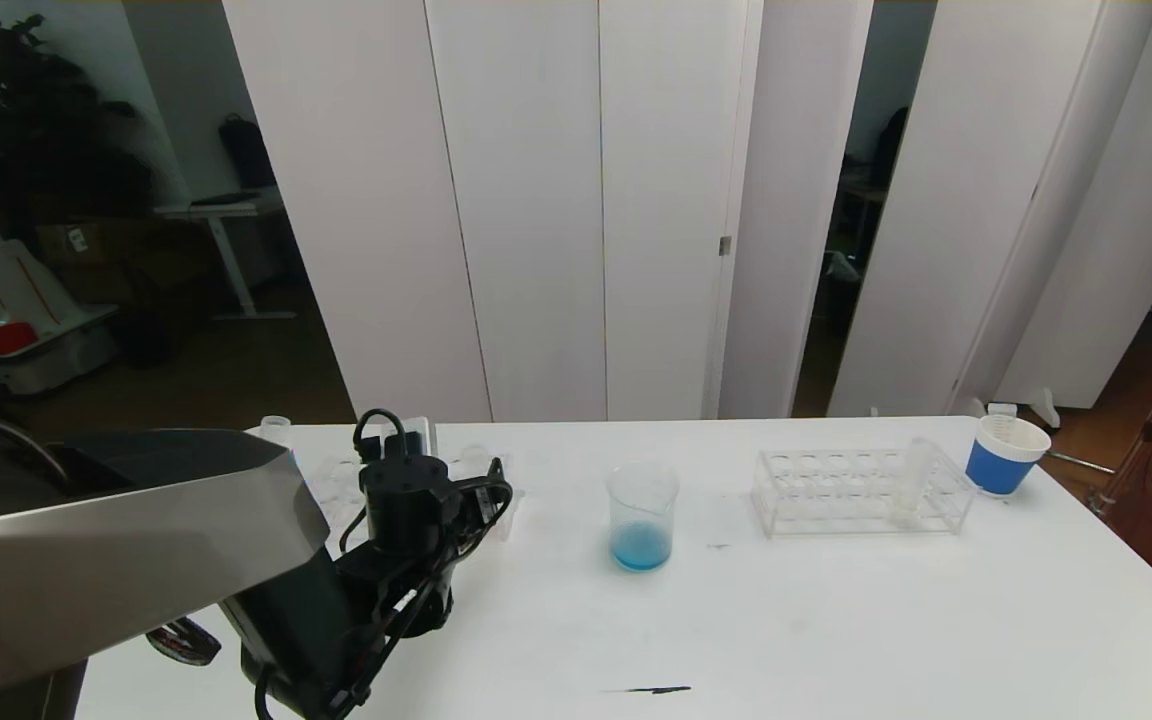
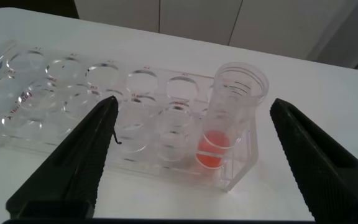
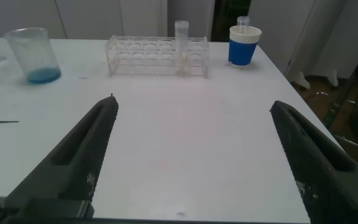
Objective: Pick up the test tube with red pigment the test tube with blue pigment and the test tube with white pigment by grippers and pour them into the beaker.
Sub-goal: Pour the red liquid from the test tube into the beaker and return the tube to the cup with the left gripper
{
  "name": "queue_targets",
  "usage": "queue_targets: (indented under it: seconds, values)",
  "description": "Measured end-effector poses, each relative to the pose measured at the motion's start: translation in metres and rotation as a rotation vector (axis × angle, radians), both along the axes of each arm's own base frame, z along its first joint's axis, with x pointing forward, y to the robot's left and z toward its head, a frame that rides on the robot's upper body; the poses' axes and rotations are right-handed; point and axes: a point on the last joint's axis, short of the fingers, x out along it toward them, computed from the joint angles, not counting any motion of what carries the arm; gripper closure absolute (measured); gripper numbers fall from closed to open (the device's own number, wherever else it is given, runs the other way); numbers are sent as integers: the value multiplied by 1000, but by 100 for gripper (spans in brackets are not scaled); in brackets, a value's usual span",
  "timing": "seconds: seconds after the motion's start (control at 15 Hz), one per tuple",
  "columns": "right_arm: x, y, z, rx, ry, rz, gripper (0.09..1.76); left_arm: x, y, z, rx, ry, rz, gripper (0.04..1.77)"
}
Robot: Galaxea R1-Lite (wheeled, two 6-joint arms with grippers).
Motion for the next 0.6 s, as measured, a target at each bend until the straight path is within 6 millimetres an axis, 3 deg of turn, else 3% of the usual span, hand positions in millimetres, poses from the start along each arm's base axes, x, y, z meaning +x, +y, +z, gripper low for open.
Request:
queue_targets:
  seconds: [0.6]
  values:
    - [0,0,0,0,0,1,10,24,-1,-10,20,-21,15,6]
